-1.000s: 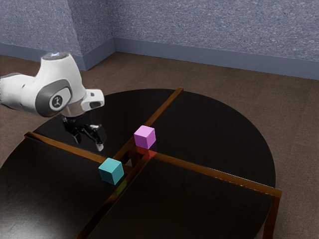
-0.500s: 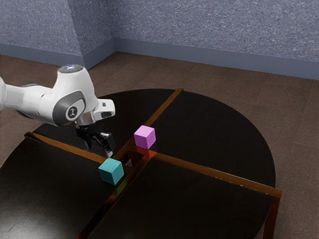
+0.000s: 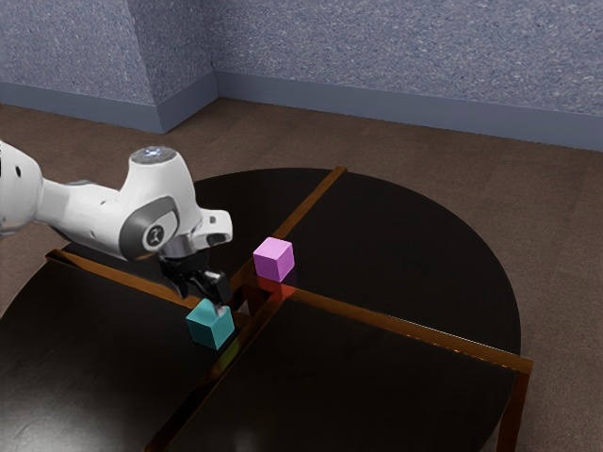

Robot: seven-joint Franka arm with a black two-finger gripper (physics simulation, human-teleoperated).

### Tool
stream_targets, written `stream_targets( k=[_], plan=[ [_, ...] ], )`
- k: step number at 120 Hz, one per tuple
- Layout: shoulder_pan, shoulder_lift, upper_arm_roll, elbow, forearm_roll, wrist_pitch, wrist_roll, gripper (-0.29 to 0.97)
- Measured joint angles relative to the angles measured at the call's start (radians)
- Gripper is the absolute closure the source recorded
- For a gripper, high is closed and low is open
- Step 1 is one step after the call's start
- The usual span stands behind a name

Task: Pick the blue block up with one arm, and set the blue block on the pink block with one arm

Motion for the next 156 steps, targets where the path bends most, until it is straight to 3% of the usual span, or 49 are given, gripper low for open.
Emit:
stream_targets(
  k=[156],
  plan=[
    [0.004,0.119,0.008,0.029,0.009,0.044,0.011,0.00]
  ],
)
